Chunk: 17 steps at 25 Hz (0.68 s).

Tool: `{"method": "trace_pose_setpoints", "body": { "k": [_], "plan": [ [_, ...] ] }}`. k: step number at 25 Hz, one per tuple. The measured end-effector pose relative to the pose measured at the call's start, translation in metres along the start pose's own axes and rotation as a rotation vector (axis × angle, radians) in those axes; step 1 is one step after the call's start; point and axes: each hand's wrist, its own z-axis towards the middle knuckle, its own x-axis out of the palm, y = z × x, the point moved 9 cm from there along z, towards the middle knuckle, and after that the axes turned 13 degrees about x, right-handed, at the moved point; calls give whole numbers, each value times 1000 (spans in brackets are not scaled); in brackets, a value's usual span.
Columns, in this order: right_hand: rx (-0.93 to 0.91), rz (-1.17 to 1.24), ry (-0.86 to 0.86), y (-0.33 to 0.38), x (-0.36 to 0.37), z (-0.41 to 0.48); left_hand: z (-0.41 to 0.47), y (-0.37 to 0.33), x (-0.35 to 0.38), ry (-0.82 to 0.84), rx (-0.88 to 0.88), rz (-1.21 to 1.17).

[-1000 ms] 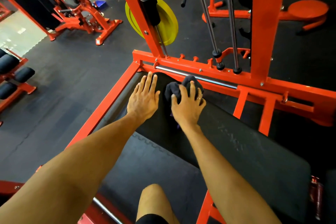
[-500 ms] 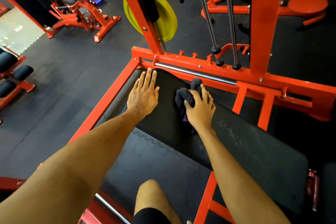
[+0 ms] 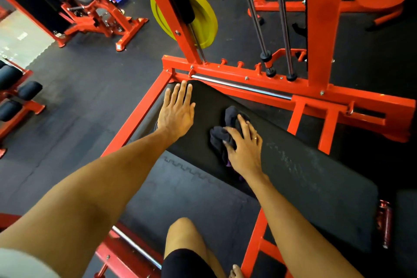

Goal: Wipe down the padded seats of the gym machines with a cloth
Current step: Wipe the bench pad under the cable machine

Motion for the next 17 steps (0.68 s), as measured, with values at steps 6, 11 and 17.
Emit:
{"method": "trace_pose_setpoints", "body": {
  "k": [6, 11, 17],
  "plan": [
    [215, 49, 36, -2, -10, 30, -35, -27, 2, 29, 246, 105],
    [90, 21, -41, 46, 8, -22, -31, -25, 1, 54, 202, 83],
    [-180, -134, 17, 12, 5, -56, -32, -28, -2, 65, 194, 101]
  ]
}}
